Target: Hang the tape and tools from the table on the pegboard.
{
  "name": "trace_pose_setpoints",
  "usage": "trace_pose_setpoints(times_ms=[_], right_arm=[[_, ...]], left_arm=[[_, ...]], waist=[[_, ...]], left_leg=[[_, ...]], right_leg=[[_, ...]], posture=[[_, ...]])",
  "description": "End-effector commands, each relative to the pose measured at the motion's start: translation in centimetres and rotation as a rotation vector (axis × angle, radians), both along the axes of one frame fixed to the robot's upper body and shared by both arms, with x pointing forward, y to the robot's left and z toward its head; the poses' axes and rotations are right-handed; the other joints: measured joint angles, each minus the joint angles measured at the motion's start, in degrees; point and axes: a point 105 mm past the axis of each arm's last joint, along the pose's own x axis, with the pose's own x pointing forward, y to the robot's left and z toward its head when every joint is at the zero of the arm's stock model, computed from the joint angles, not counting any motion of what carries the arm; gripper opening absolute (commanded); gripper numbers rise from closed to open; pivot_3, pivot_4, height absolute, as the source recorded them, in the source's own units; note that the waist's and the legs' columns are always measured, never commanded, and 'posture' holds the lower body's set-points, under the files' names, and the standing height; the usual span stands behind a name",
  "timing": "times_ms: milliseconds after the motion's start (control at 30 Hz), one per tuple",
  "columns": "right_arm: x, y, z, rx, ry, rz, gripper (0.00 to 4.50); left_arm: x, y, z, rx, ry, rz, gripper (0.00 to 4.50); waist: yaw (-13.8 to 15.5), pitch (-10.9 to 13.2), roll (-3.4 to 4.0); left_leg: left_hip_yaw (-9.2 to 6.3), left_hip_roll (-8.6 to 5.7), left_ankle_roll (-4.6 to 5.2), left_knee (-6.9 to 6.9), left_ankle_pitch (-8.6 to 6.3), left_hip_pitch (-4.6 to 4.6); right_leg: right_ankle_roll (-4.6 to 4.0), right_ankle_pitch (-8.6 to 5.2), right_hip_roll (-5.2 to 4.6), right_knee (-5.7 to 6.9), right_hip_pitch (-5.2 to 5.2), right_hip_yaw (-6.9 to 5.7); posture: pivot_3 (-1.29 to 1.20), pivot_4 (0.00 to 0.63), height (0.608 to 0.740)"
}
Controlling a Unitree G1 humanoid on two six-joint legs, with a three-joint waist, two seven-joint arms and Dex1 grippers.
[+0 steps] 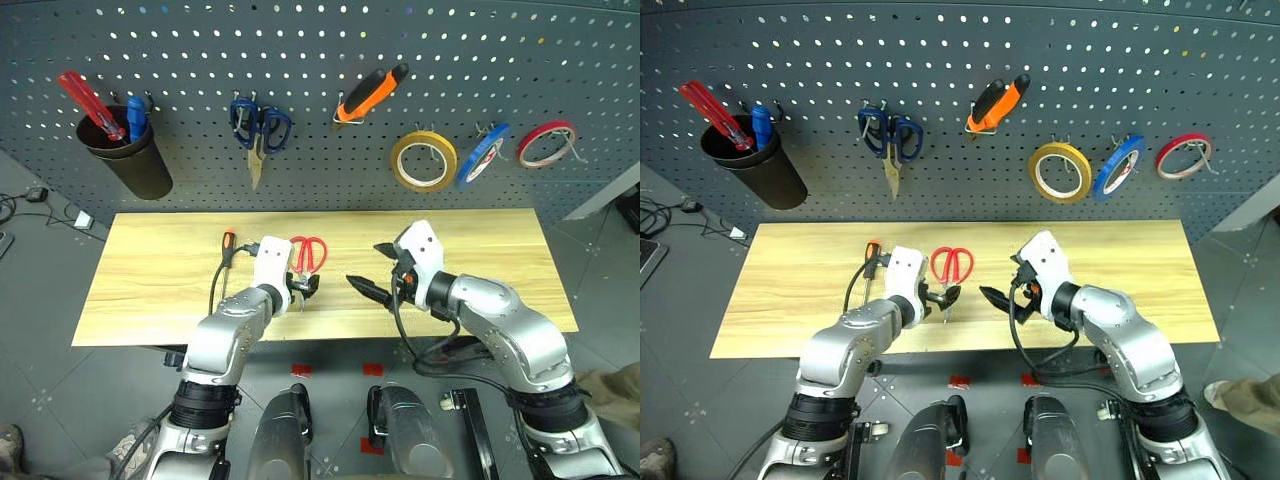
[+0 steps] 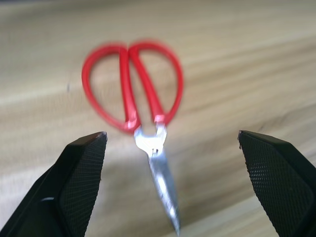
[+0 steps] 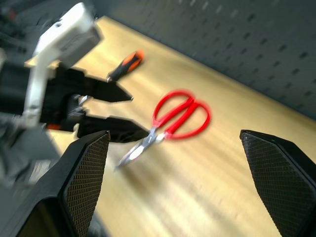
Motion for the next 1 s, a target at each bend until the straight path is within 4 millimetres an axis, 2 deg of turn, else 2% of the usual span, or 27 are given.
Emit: trace_pose_setpoints(times_ms=[33, 133, 400, 533, 867, 1000], right_arm=[[-1.5, 1.3, 0.7, 0.019, -0.020, 0.078, 4.50], [-1.5, 1.6, 0.7, 0.020, -0.019, 0.080, 4.50], [-1.7, 1.5, 0.6, 0.021, -0.010, 0.080, 4.50], [-1.8, 1.4, 0.6, 0.019, -0.001, 0.088, 4.50], [-1.4, 0.9, 0.9, 0.001, -0.021, 0.082, 4.50], [-1.3, 0.9, 0.9, -0.001, -0.026, 0.079, 4.50]], left_arm=[[0.0, -0.8, -2.0, 0.072, 0.044, 0.034, 4.48], [0.1, -0.9, -3.3, 0.118, 0.075, 0.058, 4.48], [0.5, -1.9, -6.0, 0.060, 0.193, 0.104, 4.48], [0.5, -2.3, -6.9, 0.017, 0.261, 0.113, 3.59], [0.6, -1.6, -7.0, -0.006, 0.279, 0.122, 0.39], [0.1, -1.2, -7.3, -0.020, 0.287, 0.126, 0.31]], waist=[[0.01, 0.00, -0.01], [0.03, 0.02, -0.05], [0.08, 0.02, -0.04], [0.05, 0.00, -0.02], [0.09, -0.04, 0.02], [0.02, -0.04, 0.02]], left_leg=[[0.01, -0.01, 0.00, 0.00, 0.00, 0.00], [0.01, -0.03, 0.01, 0.04, 0.00, -0.01], [0.00, -0.03, 0.01, 0.07, -0.01, 0.00], [-0.02, -0.03, 0.03, 0.15, -0.01, 0.02], [-0.01, -0.04, 0.03, 0.18, -0.01, 0.03], [0.00, -0.03, 0.02, 0.18, -0.01, 0.04]], right_leg=[[0.00, 0.00, 0.00, -0.01, 0.00, 0.01], [0.01, 0.01, -0.01, -0.01, 0.00, 0.01], [0.04, 0.02, -0.03, 0.01, 0.03, 0.00], [0.09, 0.05, -0.02, 0.02, 0.08, -0.01], [0.15, 0.08, -0.03, 0.01, 0.12, 0.01], [0.15, 0.08, -0.03, 0.01, 0.11, 0.01]], posture=[[-0.17, 0.322, 0.740], [-0.18, 0.327, 0.740], [-0.19, 0.328, 0.740], [-0.20, 0.328, 0.740], [-0.21, 0.324, 0.740], [-0.21, 0.319, 0.740]])
